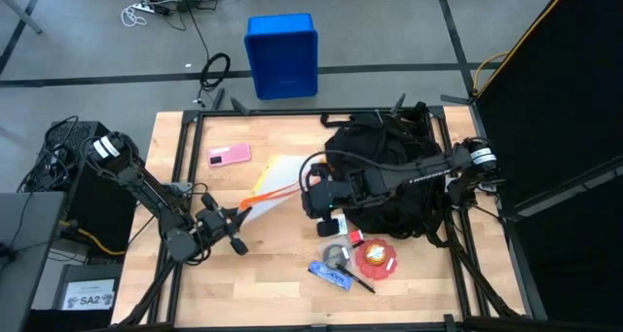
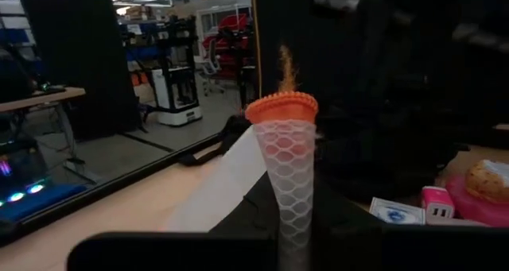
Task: Unpack backpack
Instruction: Prepare the zip bag to put the objects
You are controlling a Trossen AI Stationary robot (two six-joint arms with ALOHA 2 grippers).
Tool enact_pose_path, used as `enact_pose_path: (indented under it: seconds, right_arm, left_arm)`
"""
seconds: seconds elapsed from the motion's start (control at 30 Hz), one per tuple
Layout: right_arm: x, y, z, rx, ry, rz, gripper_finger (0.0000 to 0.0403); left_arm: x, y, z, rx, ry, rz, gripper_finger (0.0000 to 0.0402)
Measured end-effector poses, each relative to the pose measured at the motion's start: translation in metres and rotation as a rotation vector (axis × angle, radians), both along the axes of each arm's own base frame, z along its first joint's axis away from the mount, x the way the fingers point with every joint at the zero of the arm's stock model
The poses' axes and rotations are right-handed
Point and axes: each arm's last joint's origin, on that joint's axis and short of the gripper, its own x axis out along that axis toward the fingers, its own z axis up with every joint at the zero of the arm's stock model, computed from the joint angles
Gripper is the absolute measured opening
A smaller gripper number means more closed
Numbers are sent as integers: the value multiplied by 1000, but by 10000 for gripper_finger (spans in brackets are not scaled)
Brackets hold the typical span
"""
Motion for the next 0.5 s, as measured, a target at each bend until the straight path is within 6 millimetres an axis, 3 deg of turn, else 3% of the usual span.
enact_pose_path:
  seconds: [0.17,0.5]
  right_arm:
    - [-3,-1,-21,-21,59,29,41]
    - [-8,-7,-79,-30,30,24,187]
  left_arm:
    - [0,0,0,-2,-1,-12,0]
    - [0,0,0,-1,0,-13,0]
